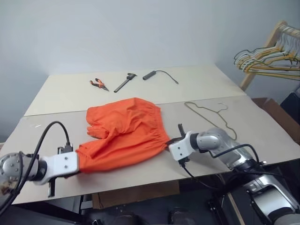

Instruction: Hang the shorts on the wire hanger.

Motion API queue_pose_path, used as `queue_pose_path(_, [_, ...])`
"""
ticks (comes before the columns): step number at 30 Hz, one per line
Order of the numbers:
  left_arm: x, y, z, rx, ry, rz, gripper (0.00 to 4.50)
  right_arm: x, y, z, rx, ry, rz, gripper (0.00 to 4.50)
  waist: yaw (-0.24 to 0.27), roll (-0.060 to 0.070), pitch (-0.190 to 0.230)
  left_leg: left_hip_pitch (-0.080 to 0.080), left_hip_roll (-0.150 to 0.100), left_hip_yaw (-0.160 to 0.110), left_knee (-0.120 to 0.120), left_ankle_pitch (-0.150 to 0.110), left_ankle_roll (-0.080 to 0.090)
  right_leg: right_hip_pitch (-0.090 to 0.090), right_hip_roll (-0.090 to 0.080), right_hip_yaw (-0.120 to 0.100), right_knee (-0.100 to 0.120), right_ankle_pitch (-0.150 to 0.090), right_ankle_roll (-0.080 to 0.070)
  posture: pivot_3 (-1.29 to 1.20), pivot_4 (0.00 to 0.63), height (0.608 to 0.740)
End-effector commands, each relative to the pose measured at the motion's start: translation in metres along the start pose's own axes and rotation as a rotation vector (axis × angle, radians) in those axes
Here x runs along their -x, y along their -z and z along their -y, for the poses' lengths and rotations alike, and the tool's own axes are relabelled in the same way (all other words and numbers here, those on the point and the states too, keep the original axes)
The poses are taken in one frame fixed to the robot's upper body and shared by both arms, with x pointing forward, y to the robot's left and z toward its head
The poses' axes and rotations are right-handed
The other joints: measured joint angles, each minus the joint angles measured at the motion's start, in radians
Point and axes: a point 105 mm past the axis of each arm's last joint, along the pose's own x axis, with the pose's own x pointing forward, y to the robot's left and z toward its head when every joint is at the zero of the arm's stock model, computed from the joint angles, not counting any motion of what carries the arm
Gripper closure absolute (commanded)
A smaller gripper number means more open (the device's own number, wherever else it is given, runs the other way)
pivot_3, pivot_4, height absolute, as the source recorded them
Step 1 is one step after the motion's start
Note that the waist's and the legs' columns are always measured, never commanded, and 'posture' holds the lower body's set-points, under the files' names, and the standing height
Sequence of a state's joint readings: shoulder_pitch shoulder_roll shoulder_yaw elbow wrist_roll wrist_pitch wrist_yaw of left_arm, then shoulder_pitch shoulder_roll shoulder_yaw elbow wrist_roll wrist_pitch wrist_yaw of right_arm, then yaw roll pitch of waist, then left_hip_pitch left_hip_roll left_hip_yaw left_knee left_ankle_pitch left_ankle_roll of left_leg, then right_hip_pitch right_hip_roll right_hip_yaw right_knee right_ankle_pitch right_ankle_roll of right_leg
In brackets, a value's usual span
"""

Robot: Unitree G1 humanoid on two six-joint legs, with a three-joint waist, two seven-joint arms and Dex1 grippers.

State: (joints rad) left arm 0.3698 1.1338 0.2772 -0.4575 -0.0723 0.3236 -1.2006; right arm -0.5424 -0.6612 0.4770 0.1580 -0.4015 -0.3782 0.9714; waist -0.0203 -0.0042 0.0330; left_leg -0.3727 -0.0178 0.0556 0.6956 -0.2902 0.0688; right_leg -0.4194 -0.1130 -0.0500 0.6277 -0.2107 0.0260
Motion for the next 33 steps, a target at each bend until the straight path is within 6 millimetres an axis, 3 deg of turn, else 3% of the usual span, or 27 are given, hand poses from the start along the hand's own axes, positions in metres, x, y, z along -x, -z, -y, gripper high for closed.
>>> queue_pose_path(1, [0.005,-0.009,0.008,0.068,-0.003,0.019,4.48,0.011,-0.008,-0.001,0.011,-0.050,0.025,4.50,0.011,-0.001,0.001,0.001,0.000,0.000,0.000,0.000,0.000,0.000,0.000,0.000,0.000,0.000,0.000,0.03,0.000,0.740])
queue_pose_path(7, [0.009,-0.013,0.026,0.089,0.072,-0.002,4.48,0.022,-0.011,-0.009,0.037,-0.140,0.029,4.50,0.021,-0.002,0.001,0.004,0.002,0.001,0.000,0.001,-0.001,0.000,0.002,0.001,0.001,-0.001,0.001,0.02,0.000,0.740])
queue_pose_path(11, [0.013,-0.034,0.038,0.081,0.134,0.095,4.48,0.027,-0.014,-0.019,0.066,-0.195,0.043,4.50,0.024,-0.002,0.001,0.003,0.002,0.003,0.000,0.001,-0.002,-0.001,0.002,0.002,0.001,0.000,-0.001,0.01,0.000,0.740])
queue_pose_path(15, [0.016,-0.042,0.051,0.090,0.189,0.128,4.48,0.032,-0.015,-0.027,0.064,-0.234,0.046,4.50,0.025,-0.003,0.001,0.002,0.001,0.004,0.000,0.000,-0.001,0.000,0.001,0.004,0.000,0.000,-0.001,0.01,0.000,0.740])
queue_pose_path(19, [0.017,-0.038,0.062,0.109,0.232,0.120,4.48,0.033,-0.017,-0.028,0.061,-0.226,0.058,4.50,0.021,-0.003,0.001,0.002,0.001,0.006,0.000,0.000,-0.001,-0.001,0.002,0.006,0.000,0.000,-0.001,0.00,0.000,0.740])
queue_pose_path(23, [0.010,-0.022,0.066,0.121,0.231,0.067,4.48,0.031,-0.020,-0.032,0.058,-0.231,0.079,4.50,0.021,-0.003,0.002,0.003,0.002,0.006,0.000,0.000,-0.001,0.000,0.002,0.006,0.000,-0.002,-0.003,0.00,0.000,0.740])
queue_pose_path(24, [0.008,-0.019,0.066,0.111,0.220,0.065,4.29,0.031,-0.021,-0.033,0.062,-0.235,0.084,4.50,0.022,-0.003,0.002,0.003,0.002,0.006,0.000,0.000,-0.001,0.000,0.002,0.006,0.000,-0.003,-0.006,0.00,0.000,0.740])
queue_pose_path(27, [0.003,-0.016,0.063,0.099,0.202,0.073,3.62,0.034,-0.018,-0.035,0.059,-0.252,0.075,3.62,0.023,-0.003,0.002,0.004,0.002,0.007,0.000,0.000,-0.001,0.000,0.002,0.006,0.001,-0.003,-0.006,0.00,0.000,0.740])
queue_pose_path(33, [0.018,-0.022,0.052,0.094,0.166,0.139,1.63,0.056,-0.017,-0.023,-0.076,-0.212,0.120,1.50,0.029,-0.004,0.002,0.003,0.002,0.007,0.000,0.000,0.000,-0.002,0.001,0.006,0.000,-0.003,-0.006,0.00,0.000,0.740])
